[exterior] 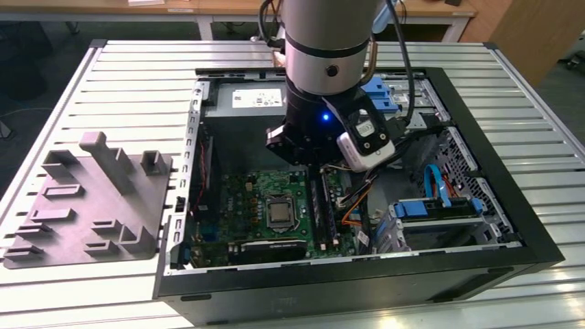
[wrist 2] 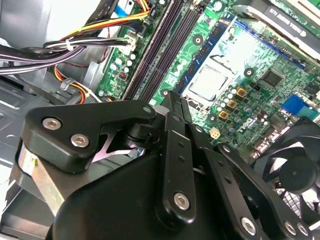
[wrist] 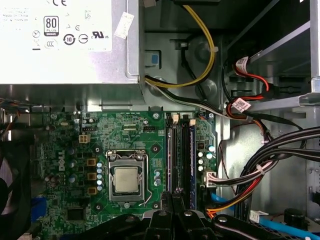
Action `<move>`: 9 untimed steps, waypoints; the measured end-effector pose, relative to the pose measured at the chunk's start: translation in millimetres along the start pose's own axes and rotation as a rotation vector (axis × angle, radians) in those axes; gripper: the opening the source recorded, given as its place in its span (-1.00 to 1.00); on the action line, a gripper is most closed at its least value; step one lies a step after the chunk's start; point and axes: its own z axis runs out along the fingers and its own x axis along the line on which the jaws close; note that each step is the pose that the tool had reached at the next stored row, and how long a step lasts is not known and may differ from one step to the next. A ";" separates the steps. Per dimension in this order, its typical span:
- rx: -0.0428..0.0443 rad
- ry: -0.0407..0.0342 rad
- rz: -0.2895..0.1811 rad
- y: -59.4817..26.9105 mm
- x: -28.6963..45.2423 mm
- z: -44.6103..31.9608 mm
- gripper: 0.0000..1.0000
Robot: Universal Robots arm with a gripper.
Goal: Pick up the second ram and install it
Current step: 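Insert the second ram into the second slot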
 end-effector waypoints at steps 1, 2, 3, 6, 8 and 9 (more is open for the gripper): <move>-0.0005 -0.0002 0.000 0.0 0.0 0.9 -0.77; -0.0004 -0.0002 -0.001 0.0 0.1 1.8 -0.77; -0.0003 -0.0003 -0.002 0.0 0.1 2.8 -0.77; -0.0008 -0.0005 -0.011 -0.1 0.2 5.6 -0.77; -0.0010 -0.0004 -0.017 -0.1 0.3 7.6 -0.77; -0.0011 -0.0004 -0.019 -0.1 0.2 9.1 -0.77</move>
